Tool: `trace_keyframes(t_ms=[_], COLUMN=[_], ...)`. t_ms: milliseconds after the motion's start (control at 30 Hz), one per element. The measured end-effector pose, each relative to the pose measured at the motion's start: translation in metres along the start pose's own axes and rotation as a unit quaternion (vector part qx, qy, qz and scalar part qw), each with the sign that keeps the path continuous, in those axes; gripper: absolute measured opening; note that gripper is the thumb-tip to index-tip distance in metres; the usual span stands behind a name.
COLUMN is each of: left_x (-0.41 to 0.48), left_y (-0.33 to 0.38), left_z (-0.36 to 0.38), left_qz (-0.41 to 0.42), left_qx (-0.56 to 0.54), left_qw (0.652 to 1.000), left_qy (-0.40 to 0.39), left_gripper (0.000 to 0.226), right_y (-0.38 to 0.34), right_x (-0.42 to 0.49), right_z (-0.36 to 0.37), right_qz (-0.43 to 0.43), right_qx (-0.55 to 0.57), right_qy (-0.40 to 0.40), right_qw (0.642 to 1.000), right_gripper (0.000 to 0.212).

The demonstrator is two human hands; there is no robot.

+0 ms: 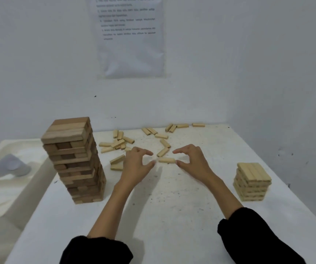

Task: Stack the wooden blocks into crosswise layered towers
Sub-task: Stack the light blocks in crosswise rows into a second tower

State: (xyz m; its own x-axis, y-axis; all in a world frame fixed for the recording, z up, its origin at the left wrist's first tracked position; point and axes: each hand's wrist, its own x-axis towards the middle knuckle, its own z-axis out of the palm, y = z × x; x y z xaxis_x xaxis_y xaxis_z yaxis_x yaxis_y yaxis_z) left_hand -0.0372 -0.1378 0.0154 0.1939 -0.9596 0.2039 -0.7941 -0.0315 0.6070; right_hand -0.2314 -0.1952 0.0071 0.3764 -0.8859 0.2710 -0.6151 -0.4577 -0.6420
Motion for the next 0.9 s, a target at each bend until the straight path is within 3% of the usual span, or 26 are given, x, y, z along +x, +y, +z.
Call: trace_keyframes(t_ms=[200,367,433,600,700,833,900], left_x=[-0.020,-0.025,-0.026,-0.027,-0.027,-0.027,-0.026], left_y=[-0.039,-0.042,-0.042,-0.048,-0.052,-0.052,-0.051], left_z=[0.001,0.004,0.004,0.004,0.004,0.004,0.001], left_qz=[-0.050,-0.040,-0.035,0.001,0.011,0.005,-0.006], left_qx=[0.105,0.087,0.072,0.014,0.002,0.035,0.055], left_qw=[0.993,0.995,0.996,1.000,1.000,0.998,0.998], left_qy=[0.024,0.031,0.030,0.017,0.024,0.046,0.041], left_gripper=[0.032,0.039,0.042,0.056,0.062,0.057,0.060], right_y=[0.006,0.007,0.007,0.007,0.006,0.000,-0.003], right_x=[0.003,0.012,0.019,0.038,0.053,0.055,0.046], right_z=[0.046,0.049,0.049,0.041,0.035,0.029,0.031], right_qz=[-0.006,-0.029,-0.034,-0.089,-0.123,-0.112,-0.097], right_qx=[-0.045,-0.051,-0.019,-0.091,-0.166,-0.126,-0.136], right_qy=[0.015,0.026,0.017,-0.086,-0.143,-0.164,-0.162], right_qw=[0.999,0.998,0.999,0.988,0.968,0.972,0.972], right_gripper=[0.042,0.030,0.035,0.059,0.051,0.035,0.039])
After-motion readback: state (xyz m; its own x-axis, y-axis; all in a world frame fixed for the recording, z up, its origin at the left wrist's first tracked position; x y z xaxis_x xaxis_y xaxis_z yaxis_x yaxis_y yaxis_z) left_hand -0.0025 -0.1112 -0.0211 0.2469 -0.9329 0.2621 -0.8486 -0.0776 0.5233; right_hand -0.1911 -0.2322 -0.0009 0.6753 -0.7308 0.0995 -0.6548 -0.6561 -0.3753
